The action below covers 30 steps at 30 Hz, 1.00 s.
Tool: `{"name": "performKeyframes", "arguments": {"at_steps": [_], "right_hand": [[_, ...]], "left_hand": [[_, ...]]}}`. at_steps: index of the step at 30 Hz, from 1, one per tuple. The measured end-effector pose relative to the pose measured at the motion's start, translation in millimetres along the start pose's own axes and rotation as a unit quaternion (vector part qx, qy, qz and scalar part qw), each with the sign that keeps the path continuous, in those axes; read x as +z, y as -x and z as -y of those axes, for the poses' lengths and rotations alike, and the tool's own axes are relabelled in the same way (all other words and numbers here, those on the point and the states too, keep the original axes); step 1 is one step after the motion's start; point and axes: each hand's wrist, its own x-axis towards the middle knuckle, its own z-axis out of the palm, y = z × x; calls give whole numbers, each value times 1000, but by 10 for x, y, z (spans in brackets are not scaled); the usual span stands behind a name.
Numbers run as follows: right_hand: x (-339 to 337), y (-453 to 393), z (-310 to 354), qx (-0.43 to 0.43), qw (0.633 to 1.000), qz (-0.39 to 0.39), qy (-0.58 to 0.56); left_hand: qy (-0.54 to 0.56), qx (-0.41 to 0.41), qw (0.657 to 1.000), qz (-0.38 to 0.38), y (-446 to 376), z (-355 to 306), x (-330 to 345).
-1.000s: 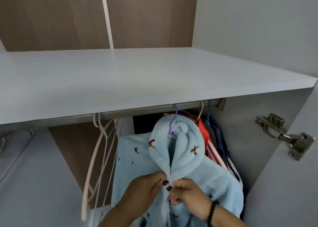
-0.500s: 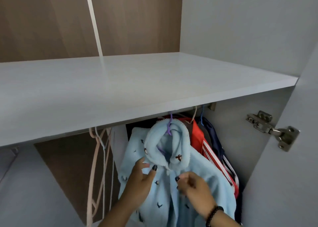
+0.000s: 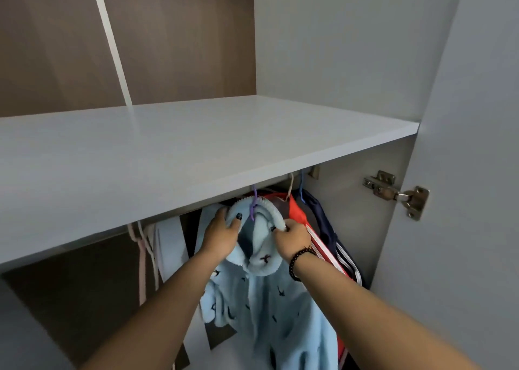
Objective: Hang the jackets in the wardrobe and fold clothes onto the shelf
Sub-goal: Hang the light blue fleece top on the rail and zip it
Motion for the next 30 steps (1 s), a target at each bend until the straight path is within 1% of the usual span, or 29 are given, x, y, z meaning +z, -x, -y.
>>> {"name": "performKeyframes", "arguments": {"at_steps": [2, 3, 4, 5, 6, 7, 8, 9, 11, 12, 13, 15, 16, 17, 19, 20, 21, 23, 24, 26, 28, 30], "right_hand": [[-30, -12, -20, 63, 991, 25, -118], [-52, -16, -39, 89, 979, 53, -175], [-79, -14, -61, 108, 964, 82, -229], [-106, -7, -79, 124, 946, 105, -280], [-136, 6, -86, 133, 932, 118, -316], [-158, 9, -89, 131, 926, 122, -333], [-165, 5, -93, 123, 927, 116, -336], [-170, -5, -87, 110, 929, 109, -336], [-188, -13, -42, 89, 931, 105, -337], [-203, -27, -9, 93, 930, 113, -336], [-221, -39, 21, 107, 927, 127, -336], [-286, -51, 66, 137, 924, 154, -323], [-313, -60, 64, 161, 925, 154, -309], [-326, -62, 51, 184, 930, 141, -285], [-328, -84, -30, 200, 962, 68, -174], [-322, -78, -72, 180, 978, 34, -100], [-306, -47, -107, 146, 989, 16, -25], [-277, 53, -151, 54, 995, 12, 87], [-254, 118, -175, 12, 993, 18, 119], [-209, 206, -260, -66, 984, 36, 164], [-175, 244, -341, -114, 971, 56, 203], [-135, 241, -407, -113, 969, 85, 205]], "left_hand": [[-116, 13, 993, -4, -27, -13, -59], [-147, 28, 989, -13, -41, -4, -87], [-138, 40, 989, -17, -55, 11, -110], [-79, 38, 996, -9, -53, 17, -131], [6, 19, 1000, 13, -34, 4, -157], [88, -7, 995, 39, -9, -7, -173], [147, -21, 988, 50, 4, -14, -185], [181, -25, 982, 43, 4, -22, -188], [230, -38, 972, 8, -45, -42, -180], [246, -49, 968, -9, -78, -63, -179], [244, -60, 968, -24, -117, -79, -180], [195, -88, 976, -32, -214, -57, -186], [185, -110, 976, -15, -272, -22, -191], [199, -139, 970, 15, -314, 36, -200], [235, -201, 949, 65, -360, 180, -198], [229, -217, 947, 59, -377, 273, -192], [200, -219, 954, 34, -380, 360, -188], [122, -184, 975, -25, -384, 475, -164], [85, -163, 982, -38, -373, 500, -155], [16, -127, 991, -40, -336, 522, -116], [5, -96, 994, -49, -291, 517, -41], [48, -102, 992, -63, -222, 474, 43]]}}
